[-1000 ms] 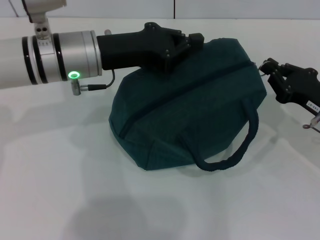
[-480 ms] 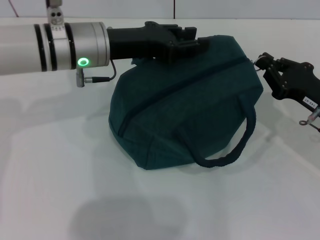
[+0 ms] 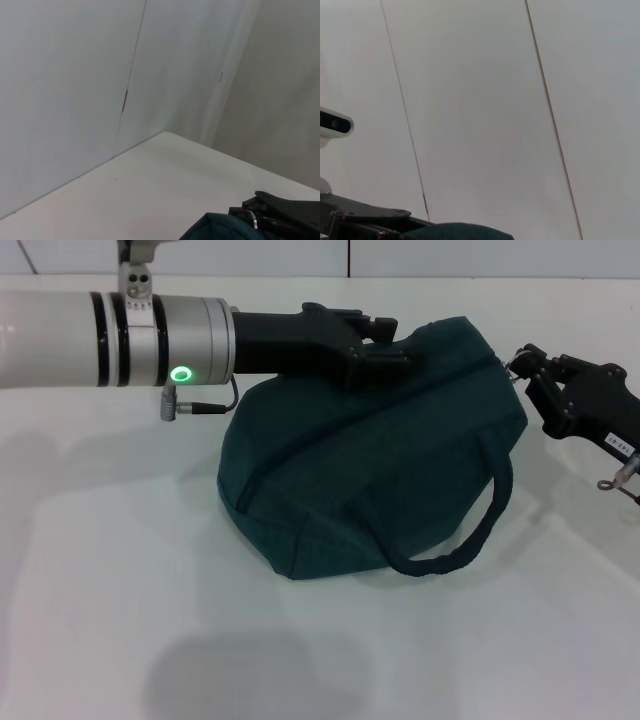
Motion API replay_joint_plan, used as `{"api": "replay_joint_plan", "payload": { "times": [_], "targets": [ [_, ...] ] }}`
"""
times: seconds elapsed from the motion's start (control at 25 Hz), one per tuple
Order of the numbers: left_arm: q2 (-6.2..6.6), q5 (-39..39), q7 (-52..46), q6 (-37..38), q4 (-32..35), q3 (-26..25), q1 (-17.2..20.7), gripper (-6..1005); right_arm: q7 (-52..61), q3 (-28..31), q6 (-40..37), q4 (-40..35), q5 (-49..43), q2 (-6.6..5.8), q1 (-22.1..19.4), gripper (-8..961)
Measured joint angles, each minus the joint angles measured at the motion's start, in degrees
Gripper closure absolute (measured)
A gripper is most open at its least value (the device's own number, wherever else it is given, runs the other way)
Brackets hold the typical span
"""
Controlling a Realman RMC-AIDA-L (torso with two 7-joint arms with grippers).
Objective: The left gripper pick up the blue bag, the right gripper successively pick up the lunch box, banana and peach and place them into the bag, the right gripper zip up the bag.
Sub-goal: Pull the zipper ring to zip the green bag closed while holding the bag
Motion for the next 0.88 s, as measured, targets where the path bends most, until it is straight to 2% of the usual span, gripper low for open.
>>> {"api": "replay_joint_plan", "payload": {
  "times": [0.32,0.56,0.76,0.88],
  "targets": [
    [-0.16,-0.3,0.92,0.09,0.02,-0.21,0.69,465,0.02,-0.01,-0.6,0.0,-0.01,0.1,0.0,925],
    [-0.59,-0.69,2.93,0.13,0.02,-0.3,0.99,649,0.57,-0.07,-1.27,-0.1,-0.14,0.1,0.02,927],
    [-0.59,-4.51,7.0,2.36,0.01,-0.38,2.41,883,1.44,-0.09,-1.63,-0.54,-0.32,0.15,0.58,929],
    [-0.3,-8.03,10.04,3.94,0.01,-0.43,3.65,920,1.47,-0.01,-2.06,-0.56,-0.13,0.17,0.66,930]
  ]
}}
